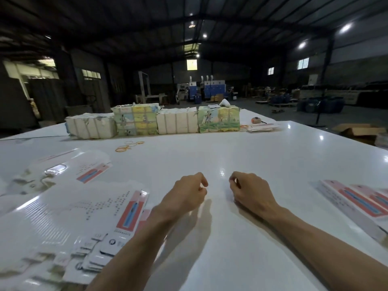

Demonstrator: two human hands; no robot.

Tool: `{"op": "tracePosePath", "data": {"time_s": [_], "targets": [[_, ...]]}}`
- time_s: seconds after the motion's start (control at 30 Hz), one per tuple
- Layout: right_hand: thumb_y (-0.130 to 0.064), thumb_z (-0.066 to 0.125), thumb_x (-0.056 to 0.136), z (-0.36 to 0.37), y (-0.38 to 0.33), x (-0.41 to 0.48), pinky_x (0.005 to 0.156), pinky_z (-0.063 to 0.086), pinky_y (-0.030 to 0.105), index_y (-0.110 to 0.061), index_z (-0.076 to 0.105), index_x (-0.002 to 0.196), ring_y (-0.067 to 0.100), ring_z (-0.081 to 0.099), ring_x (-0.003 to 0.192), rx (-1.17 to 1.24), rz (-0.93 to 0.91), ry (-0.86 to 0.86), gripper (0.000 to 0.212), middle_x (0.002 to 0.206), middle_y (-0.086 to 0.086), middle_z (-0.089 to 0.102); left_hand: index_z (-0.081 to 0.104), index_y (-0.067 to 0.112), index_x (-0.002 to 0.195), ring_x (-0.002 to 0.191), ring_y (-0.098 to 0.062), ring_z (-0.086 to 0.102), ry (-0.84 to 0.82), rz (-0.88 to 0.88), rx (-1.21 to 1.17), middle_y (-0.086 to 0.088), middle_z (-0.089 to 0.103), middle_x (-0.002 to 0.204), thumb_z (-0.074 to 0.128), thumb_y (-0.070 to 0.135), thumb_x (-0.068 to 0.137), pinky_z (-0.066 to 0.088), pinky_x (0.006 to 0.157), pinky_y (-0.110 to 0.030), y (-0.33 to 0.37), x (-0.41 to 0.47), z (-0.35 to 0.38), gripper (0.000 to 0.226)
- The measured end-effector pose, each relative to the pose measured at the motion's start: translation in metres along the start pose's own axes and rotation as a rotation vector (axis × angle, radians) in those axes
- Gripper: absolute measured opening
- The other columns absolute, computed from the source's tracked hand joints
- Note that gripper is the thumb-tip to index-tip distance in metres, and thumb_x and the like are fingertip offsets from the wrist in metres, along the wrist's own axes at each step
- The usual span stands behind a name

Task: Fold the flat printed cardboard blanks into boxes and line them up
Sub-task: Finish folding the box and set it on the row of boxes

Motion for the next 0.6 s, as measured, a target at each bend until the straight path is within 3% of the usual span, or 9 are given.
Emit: {"op": "tracePosePath", "data": {"time_s": [0.13,0.27,0.47,0.6], "targets": [[-0.025,0.050,0.099,0.001,0.009,0.001,0.074,0.056,0.037,-0.024,0.066,0.092,0.019,0.065,0.074,0.123,0.038,0.001,0.018,0.075,-0.007,0.070,0.052,0.010,0.135,0.123,-0.030,0.055,-0.072,-0.263,0.414,-0.012,0.055,0.137,0.056,0.023,0.103,0.050,0.098,-0.037,-0.038,-0.008,-0.044,0.035],[-0.025,0.050,0.101,0.001,0.005,0.005,0.077,0.055,0.038,-0.025,0.069,0.093,0.019,0.066,0.080,0.188,0.029,-0.007,0.021,0.081,-0.007,0.071,0.050,0.012,0.142,0.129,-0.033,0.047,-0.143,-0.567,0.710,-0.013,0.049,0.140,0.086,0.058,0.079,0.047,0.103,-0.041,-0.066,-0.031,-0.076,0.087],[-0.026,0.052,0.102,0.001,0.004,0.006,0.078,0.055,0.038,-0.025,0.071,0.096,0.015,0.065,0.083,0.237,0.013,-0.014,0.021,0.087,-0.009,0.072,0.057,0.017,0.112,0.101,-0.019,0.065,-0.184,-0.602,0.769,0.000,0.068,0.103,0.082,0.071,0.073,0.052,0.097,-0.035,-0.094,-0.041,-0.089,0.071],[-0.024,0.053,0.101,0.002,0.004,0.004,0.069,0.050,0.033,-0.026,0.072,0.094,0.007,0.062,0.078,0.270,0.006,-0.021,0.021,0.076,-0.016,0.068,0.059,0.013,0.121,0.098,-0.021,0.067,-0.164,-0.663,0.647,-0.004,0.069,0.105,0.089,0.067,0.063,0.056,0.099,-0.040,-0.099,-0.043,-0.093,0.085]]}}
Point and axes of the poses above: each hand's wrist, its own x-axis towards the middle knuckle, its own z-axis out of the palm, y = z × x, the point moved 6 cm from there along x, towards the middle knuckle
